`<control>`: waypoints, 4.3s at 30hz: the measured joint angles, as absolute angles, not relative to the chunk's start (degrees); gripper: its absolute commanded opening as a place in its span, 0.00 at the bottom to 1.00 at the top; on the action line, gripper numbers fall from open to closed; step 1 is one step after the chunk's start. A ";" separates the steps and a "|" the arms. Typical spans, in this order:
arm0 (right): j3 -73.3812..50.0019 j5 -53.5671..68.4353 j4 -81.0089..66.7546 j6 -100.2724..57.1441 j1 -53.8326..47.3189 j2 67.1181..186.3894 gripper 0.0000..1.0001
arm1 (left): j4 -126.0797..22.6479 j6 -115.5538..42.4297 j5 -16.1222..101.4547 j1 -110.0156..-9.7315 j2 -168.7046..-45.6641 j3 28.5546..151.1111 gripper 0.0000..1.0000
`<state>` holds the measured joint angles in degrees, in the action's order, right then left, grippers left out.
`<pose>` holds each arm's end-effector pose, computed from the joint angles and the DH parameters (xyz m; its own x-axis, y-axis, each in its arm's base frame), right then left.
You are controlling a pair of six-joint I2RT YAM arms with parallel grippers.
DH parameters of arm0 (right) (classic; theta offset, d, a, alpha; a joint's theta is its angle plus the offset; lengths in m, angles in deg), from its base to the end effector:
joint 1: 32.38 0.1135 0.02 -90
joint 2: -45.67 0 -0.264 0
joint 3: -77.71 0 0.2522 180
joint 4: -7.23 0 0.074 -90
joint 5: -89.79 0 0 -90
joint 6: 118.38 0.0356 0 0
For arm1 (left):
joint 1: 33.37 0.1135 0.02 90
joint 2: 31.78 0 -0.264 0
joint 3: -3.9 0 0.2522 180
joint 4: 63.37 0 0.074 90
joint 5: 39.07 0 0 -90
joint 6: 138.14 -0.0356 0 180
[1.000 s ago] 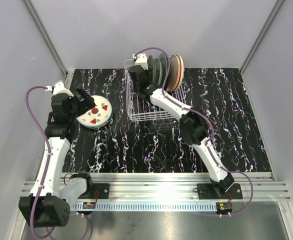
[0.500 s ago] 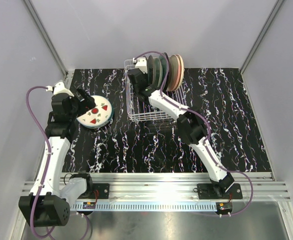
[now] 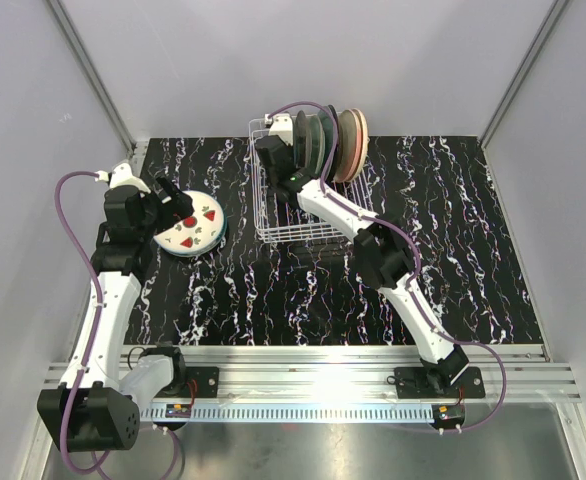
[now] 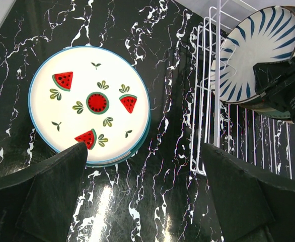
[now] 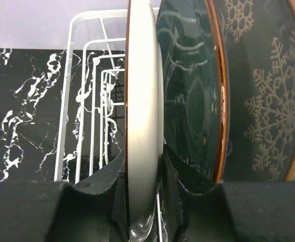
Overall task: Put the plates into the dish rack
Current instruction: Insert the plate into the dish rack, then grab a plate with the left arm
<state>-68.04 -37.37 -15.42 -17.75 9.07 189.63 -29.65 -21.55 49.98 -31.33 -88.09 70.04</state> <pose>0.4499 0.3686 0.2402 -0.2816 -0.0526 -0.9581 -0.0535 0.9978 -0.0390 0.2221 0.0073 0.3318 -0.3528 -0.4604 -0.8146 -0.1994 0.8876 -0.4153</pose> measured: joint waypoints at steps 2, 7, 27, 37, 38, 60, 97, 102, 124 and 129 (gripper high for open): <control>-68.04 -37.09 -15.35 -17.35 9.02 189.63 0.35 | -29.65 -21.55 49.82 -31.33 -88.09 70.02 0.99; -67.82 -36.98 -15.26 -16.81 8.98 189.52 0.40 | -29.76 -21.55 49.76 -31.33 -88.09 70.02 0.99; -53.90 -36.33 -14.91 -17.24 9.48 175.36 0.54 | -29.97 -21.60 49.65 -31.26 -88.09 70.02 0.99; -41.46 -33.70 -14.19 -17.13 8.17 163.23 0.55 | -29.82 -21.53 50.74 -28.47 -89.82 70.02 0.99; -40.35 -33.05 -14.08 -17.11 8.17 162.14 0.56 | -29.78 -21.53 50.98 -28.01 -90.13 70.02 0.99; -14.27 -15.82 -12.07 -14.36 8.11 139.08 0.48 | -27.20 -21.12 53.76 -20.16 -104.57 71.05 0.98; 1.77 -11.15 -5.28 -12.70 3.76 129.24 0.40 | -27.22 -20.61 46.41 -14.15 -128.29 76.19 0.21; 1.79 -11.17 -5.28 -12.67 3.71 129.24 0.40 | -27.46 -20.04 45.93 -13.69 -128.29 76.32 0.05; 1.44 -3.47 -6.30 -9.72 3.63 129.44 0.45 | -26.32 -19.63 44.53 -12.80 -118.12 75.09 0.00; 1.16 6.36 -3.85 -5.27 3.56 131.71 0.48 | -26.98 -18.67 41.19 -12.29 -117.71 74.15 0.00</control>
